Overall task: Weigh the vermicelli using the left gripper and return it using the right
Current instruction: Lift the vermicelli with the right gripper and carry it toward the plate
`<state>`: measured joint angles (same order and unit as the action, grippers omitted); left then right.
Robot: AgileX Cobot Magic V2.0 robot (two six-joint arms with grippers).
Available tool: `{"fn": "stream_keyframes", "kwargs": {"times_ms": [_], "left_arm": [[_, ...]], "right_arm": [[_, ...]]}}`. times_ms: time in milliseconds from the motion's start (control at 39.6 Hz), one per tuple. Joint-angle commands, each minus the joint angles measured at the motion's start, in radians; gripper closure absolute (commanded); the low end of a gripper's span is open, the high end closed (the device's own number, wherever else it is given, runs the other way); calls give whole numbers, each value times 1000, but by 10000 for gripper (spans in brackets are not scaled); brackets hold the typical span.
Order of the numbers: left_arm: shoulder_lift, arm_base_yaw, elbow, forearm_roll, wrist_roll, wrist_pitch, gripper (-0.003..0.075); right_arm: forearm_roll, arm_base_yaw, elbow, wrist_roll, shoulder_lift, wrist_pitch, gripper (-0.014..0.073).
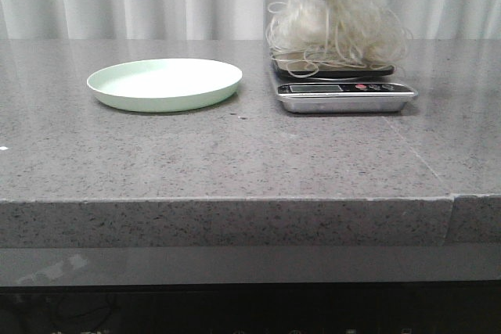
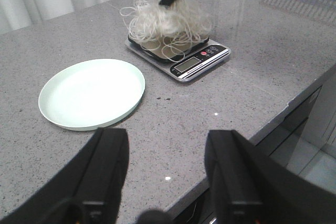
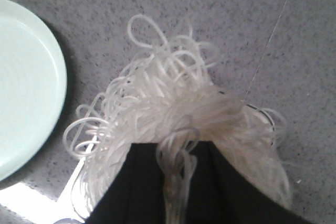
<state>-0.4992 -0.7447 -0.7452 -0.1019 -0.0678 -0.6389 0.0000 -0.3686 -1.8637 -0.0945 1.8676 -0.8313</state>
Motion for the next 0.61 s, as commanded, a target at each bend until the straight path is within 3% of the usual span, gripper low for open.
{"fn": "stream_keyframes", "kwargs": {"times_ms": [0,227,581], "left_arm": [[-6,-7,-25,6,-7,67,293],[-6,-7,-25,6,-7,67,293],[-6,-7,-25,6,-7,67,293]], "right_arm": [[42,-20,-90,-12,-94,58,391],[122,-98,-224,-12,-70,93,391],[149,-232,-446,-12,124,102,391]]}}
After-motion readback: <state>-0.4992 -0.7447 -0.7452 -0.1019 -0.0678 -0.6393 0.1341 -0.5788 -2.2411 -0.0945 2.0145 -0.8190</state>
